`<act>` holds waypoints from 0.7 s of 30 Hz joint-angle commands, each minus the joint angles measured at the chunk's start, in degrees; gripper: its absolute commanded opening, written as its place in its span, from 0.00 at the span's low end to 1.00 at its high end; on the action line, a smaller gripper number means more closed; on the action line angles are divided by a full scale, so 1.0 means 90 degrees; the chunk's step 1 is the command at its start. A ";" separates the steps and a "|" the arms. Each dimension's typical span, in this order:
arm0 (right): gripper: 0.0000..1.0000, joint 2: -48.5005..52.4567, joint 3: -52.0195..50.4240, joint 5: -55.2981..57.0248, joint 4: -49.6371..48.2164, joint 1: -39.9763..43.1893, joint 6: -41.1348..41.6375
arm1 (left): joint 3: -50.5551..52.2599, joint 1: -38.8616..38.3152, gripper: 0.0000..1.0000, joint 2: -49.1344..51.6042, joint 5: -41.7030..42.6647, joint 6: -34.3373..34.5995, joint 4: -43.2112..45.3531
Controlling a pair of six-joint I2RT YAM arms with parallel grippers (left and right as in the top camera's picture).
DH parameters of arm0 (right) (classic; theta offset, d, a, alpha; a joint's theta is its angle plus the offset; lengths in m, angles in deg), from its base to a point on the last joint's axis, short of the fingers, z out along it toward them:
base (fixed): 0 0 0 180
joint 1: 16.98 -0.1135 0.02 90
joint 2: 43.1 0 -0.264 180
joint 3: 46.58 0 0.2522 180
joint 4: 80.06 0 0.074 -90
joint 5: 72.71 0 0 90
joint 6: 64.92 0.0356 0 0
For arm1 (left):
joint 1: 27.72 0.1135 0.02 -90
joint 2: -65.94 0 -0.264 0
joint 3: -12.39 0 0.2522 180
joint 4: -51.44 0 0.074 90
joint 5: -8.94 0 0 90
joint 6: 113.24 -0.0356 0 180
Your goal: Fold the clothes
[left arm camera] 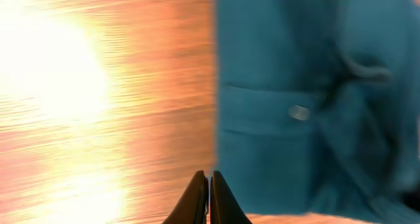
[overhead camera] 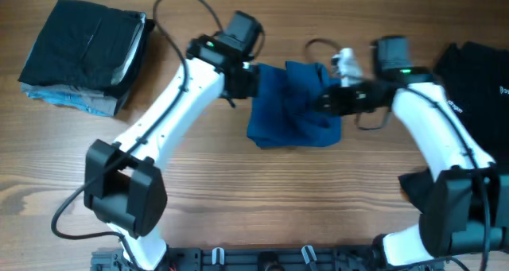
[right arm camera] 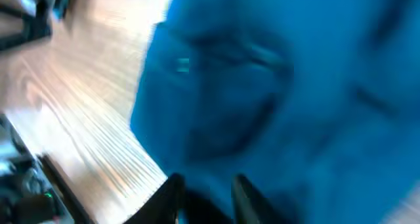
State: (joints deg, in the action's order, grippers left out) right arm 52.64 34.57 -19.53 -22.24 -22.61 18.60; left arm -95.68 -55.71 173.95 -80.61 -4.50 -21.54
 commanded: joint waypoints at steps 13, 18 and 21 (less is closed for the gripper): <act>0.34 0.0532 0.0007 0.2205 -0.0389 -0.1163 0.0568 | -0.0022 0.1275 0.04 0.0073 0.0520 -0.0500 -0.0112; 0.04 0.0554 0.0007 0.2521 -0.0163 -0.1129 0.0787 | -0.0022 0.1277 0.04 0.0073 0.0517 -0.0515 -0.0056; 0.04 0.0554 0.0007 0.3708 -0.0153 -0.0714 0.2052 | -0.0022 0.1263 0.04 0.0073 0.0520 -0.0515 -0.0061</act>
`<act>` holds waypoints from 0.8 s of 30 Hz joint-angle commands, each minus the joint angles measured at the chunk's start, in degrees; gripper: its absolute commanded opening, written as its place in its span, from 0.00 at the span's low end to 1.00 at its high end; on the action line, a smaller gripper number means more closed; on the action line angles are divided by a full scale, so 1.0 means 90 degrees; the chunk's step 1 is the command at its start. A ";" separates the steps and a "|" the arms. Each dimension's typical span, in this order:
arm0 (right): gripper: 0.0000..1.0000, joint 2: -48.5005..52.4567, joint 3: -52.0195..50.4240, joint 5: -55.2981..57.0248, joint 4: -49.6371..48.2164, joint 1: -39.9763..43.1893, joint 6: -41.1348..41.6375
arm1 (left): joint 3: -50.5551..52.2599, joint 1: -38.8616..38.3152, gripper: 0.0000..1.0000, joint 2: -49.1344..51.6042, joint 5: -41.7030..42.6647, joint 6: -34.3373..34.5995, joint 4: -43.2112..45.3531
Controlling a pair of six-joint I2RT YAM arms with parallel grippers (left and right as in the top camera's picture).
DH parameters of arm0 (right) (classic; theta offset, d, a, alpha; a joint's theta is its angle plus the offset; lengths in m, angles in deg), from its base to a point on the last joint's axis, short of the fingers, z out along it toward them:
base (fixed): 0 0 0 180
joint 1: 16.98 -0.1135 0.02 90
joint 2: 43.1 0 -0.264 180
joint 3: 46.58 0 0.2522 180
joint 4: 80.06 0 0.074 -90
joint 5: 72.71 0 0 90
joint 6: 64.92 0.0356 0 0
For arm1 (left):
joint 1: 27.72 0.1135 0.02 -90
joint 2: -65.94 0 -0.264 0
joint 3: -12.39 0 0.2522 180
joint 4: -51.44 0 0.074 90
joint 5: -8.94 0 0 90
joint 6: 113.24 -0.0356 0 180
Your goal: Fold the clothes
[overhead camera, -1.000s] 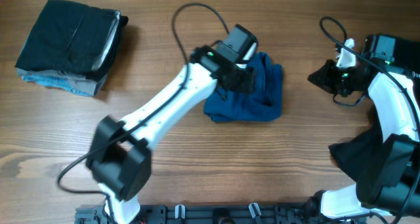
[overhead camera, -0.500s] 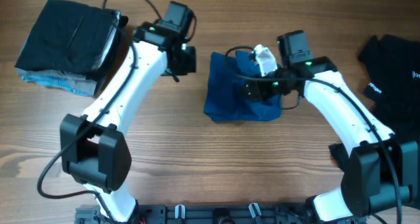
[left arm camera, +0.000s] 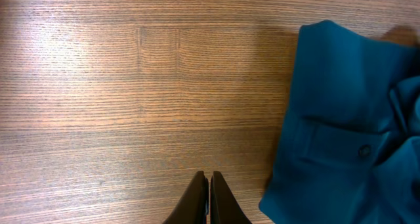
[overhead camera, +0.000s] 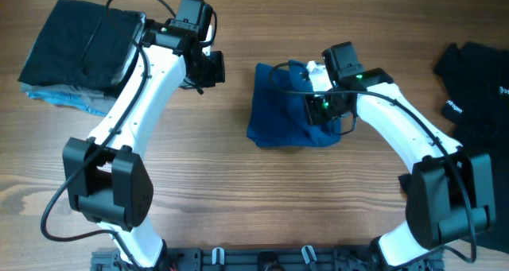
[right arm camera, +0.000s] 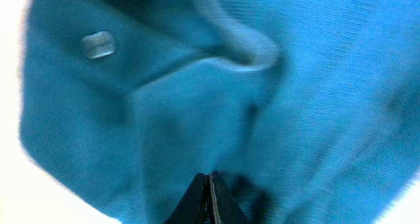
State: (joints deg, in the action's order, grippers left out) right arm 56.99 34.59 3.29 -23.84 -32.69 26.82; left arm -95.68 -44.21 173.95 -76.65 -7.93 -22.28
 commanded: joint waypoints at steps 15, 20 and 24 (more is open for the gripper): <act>0.52 -0.0396 0.0078 -0.1967 0.0148 0.0896 -0.0950 | -0.0022 -0.0012 0.04 0.0073 0.0311 -0.0163 -0.0012; 0.68 -0.0114 0.0049 -0.0510 0.0175 -0.0165 -0.0738 | -0.0022 -0.0012 0.06 0.0073 0.0284 -0.0182 -0.0012; 0.38 0.0294 0.0049 0.0624 0.0075 -0.0306 0.0182 | -0.0022 -0.0012 0.05 0.0073 0.0289 -0.0177 -0.0012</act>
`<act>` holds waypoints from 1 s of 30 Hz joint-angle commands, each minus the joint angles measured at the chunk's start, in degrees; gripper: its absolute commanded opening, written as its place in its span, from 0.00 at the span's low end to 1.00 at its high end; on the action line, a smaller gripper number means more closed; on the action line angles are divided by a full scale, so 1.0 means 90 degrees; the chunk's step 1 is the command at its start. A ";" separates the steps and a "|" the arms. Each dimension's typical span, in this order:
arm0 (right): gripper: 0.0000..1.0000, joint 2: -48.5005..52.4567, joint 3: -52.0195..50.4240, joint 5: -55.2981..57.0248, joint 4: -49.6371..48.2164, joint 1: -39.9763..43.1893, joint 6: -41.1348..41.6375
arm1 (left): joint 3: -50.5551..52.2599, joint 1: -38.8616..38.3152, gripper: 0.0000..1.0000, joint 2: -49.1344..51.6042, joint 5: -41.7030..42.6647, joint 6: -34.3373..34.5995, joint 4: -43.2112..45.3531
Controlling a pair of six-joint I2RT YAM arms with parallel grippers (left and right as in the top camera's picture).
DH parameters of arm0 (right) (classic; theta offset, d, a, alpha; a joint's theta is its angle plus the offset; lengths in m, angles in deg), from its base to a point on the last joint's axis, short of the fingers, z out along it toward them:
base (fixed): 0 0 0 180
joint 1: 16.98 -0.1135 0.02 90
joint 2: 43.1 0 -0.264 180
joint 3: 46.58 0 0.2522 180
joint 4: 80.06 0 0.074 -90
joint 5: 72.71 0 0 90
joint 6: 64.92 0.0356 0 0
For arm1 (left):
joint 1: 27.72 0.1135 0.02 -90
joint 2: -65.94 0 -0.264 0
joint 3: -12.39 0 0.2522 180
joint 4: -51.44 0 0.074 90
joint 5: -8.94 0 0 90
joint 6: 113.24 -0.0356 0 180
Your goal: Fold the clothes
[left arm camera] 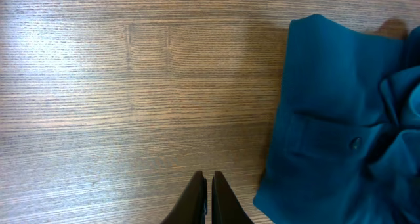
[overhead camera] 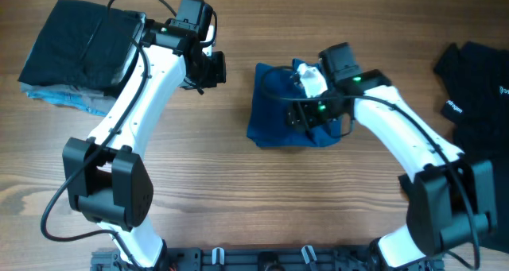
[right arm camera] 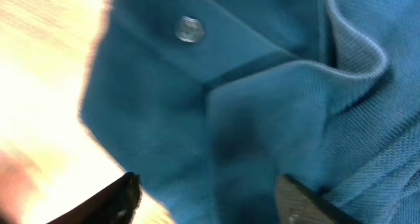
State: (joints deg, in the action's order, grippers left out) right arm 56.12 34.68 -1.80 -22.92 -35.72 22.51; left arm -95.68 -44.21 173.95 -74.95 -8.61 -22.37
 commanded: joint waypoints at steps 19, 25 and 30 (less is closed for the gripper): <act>0.35 -0.0032 0.0046 0.0658 0.0437 0.2625 0.1411 | -0.0022 -0.0012 0.06 0.0073 0.0100 -0.0104 0.0000; 0.11 -0.0053 0.0046 -0.2341 -0.0301 0.2392 -0.0221 | -0.0022 -0.0017 0.04 0.0073 0.0211 -0.0104 0.0034; 0.08 0.0236 0.0039 -0.0952 -0.0236 0.1836 0.0865 | -0.0012 -0.0109 0.04 0.0075 0.1059 -0.0104 0.0219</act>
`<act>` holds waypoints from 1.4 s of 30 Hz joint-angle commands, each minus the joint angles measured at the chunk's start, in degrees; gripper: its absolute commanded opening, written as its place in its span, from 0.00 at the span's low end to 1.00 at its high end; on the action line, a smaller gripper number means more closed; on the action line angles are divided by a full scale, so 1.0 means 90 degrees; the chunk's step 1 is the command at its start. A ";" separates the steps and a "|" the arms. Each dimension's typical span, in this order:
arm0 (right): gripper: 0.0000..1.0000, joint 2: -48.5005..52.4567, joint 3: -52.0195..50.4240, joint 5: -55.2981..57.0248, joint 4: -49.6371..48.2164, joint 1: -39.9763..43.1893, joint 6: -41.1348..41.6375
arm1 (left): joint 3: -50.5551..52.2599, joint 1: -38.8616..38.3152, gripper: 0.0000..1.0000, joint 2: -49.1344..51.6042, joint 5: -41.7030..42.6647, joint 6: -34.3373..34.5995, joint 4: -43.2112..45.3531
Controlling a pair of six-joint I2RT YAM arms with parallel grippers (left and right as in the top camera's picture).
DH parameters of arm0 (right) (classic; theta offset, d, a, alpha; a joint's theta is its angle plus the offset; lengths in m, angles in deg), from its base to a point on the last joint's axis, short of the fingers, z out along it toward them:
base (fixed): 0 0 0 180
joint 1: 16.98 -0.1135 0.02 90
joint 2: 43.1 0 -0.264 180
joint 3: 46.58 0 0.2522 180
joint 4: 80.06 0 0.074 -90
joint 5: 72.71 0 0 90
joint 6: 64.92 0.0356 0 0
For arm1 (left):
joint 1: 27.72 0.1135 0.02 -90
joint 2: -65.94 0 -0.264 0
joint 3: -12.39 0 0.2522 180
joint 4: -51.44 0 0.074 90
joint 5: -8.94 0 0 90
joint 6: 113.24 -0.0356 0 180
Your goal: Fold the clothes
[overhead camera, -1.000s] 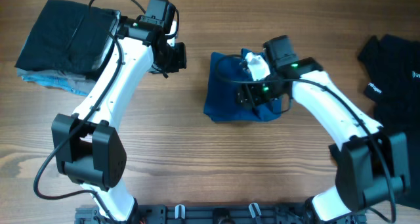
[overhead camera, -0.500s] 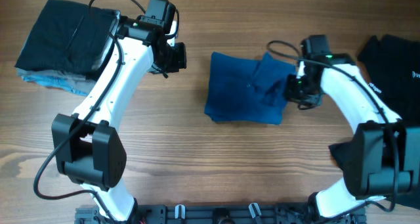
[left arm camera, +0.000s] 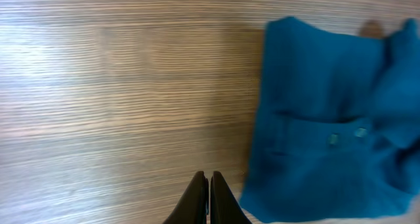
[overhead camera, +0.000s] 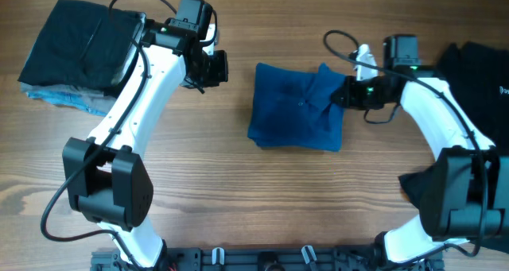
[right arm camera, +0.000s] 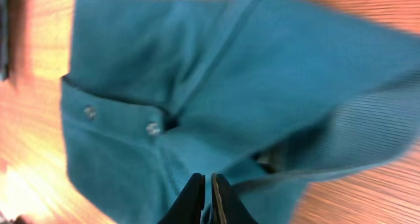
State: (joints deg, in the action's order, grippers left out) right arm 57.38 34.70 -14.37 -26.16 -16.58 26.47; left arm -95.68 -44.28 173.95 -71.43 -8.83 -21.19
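A blue button shirt (overhead camera: 294, 110) lies folded into a rough square at the middle of the table; its placket buttons show in the left wrist view (left arm camera: 328, 132) and the right wrist view (right arm camera: 197, 86). My right gripper (overhead camera: 343, 96) is at the shirt's right edge, with the fingers (right arm camera: 209, 179) shut on blue cloth. My left gripper (overhead camera: 220, 69) is to the left of the shirt and apart from it, shut on nothing (left arm camera: 209, 179) over bare wood.
A stack of folded dark clothes (overhead camera: 79, 52) sits at the back left corner. A black garment (overhead camera: 477, 80) lies at the right edge, behind my right arm. The wooden table (overhead camera: 238, 191) runs bare across the front.
My right gripper was open over the shirt's middle. It is now shut on cloth at the shirt's right edge, farther right. The shirt lies flatter and wider. The left arm has hardly moved.
First both grippers were at the shirt, the left shut at its left edge, the right on its right side. Then the left stood off to the left and the right was shut over the shirt. It later stood open mid-shirt, and now grips the right edge.
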 commanded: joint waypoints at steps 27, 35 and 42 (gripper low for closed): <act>0.07 -0.0874 -0.0124 0.1362 0.0661 0.0017 0.1020 | 0.3235 -0.1421 0.04 0.0695 0.1494 0.2839 0.3993; 0.08 -0.0874 -0.0124 0.0850 0.0452 0.0017 0.0459 | 0.2875 -0.0294 0.04 0.0792 0.0899 0.2533 0.4731; 0.11 -0.0775 -0.0136 0.0527 -0.0695 -0.0262 0.0364 | 0.1615 0.0355 0.10 0.0595 0.2169 0.0712 0.3745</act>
State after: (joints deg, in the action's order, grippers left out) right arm 49.67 33.74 -7.20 -29.68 -17.04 31.82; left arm -74.19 -41.39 180.18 -56.98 7.39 19.84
